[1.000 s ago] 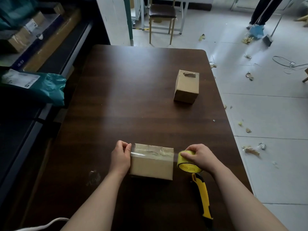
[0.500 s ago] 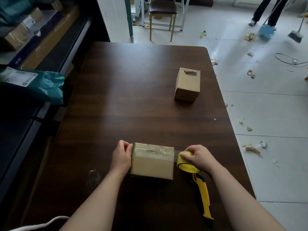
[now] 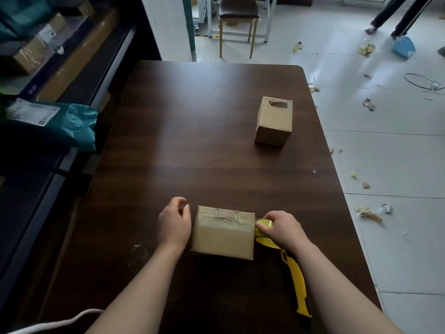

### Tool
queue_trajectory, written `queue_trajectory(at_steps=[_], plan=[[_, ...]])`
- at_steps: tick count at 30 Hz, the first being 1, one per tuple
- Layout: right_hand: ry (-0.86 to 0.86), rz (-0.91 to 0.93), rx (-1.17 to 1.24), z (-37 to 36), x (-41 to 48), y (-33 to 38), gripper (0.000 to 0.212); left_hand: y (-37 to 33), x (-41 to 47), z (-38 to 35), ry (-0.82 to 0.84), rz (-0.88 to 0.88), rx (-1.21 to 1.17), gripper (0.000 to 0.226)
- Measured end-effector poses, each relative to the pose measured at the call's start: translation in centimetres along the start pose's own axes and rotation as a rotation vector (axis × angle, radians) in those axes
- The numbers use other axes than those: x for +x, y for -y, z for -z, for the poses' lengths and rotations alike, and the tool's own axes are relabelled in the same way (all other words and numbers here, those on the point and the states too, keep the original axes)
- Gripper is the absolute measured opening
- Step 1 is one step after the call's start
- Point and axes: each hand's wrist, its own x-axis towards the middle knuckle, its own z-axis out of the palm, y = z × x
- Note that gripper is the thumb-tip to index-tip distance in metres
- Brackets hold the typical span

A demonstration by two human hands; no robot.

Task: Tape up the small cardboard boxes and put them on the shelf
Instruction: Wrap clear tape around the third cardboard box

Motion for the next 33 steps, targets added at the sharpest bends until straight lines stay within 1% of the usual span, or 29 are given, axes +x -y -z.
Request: queue_trajectory(at_steps=[2, 7, 10, 13, 17, 19, 21, 23, 25, 27, 29, 32, 33], plan=[[-0.001, -0.004, -0.002, 0.0, -0.1, 0.0, 0.035, -1.0, -0.9, -0.3, -0.033, -0.024, -0.011, 0.016], [-0.011, -0.012, 0.029, -0.4, -0.3, 0.0, 0.033, -1.6, -2.8, -1.5, -0.023, -0.028, -0.041, 0.029], [-0.026, -0.019, 0.028, -0.6, -0.5, 0.1, 0.032, -1.8, -3.1, -1.6, -0.005, -0.065, 0.028, 0.032], [-0.024, -0.028, 0.023, -0.7, -0.7, 0.3, 0.033, -2.0, -3.5, -1.9, 0.083, -0.103, 0.192, 0.035], [-0.042, -0.037, 0.024, -0.6, -0.8, 0.3, 0.034, -1.7, -3.3, -1.8, 0.27, -0.057, 0.18, 0.049], [-0.051, -0.041, 0.035, -0.5, -0.8, 0.3, 0.037, -1.7, -2.7, -1.5, 0.364, -0.045, 0.223, 0.061], [-0.056, -0.046, 0.047, -0.3, -0.9, 0.2, 0.039, -2.5, -2.2, -1.1, 0.457, -0.143, 0.337, 0.087], [-0.056, -0.043, 0.041, -0.2, -1.0, 0.2, 0.039, -3.9, -2.4, -1.0, 0.588, -0.341, 0.49, 0.115], [-0.054, -0.033, 0.045, -0.3, -1.1, 0.1, 0.038, -5.3, -3.1, -1.5, 0.715, -0.511, 0.655, 0.133], [-0.055, -0.028, 0.054, -0.4, -1.3, 0.0, 0.037, -6.1, -3.4, -2.4, 0.757, -0.602, 0.785, 0.14], [-0.054, -0.024, 0.06, -0.4, -1.4, -0.3, 0.036, -6.5, -3.7, -3.1, 0.74, -0.638, 0.867, 0.143], [-0.026, -0.013, 0.096, -0.4, -1.6, -0.7, 0.035, -7.2, -4.0, -3.6, 0.697, -0.695, 0.95, 0.138], [-0.027, -0.008, 0.11, -0.2, -1.8, -0.8, 0.035, -7.5, -4.0, -3.6, 0.689, -0.701, 0.941, 0.134]])
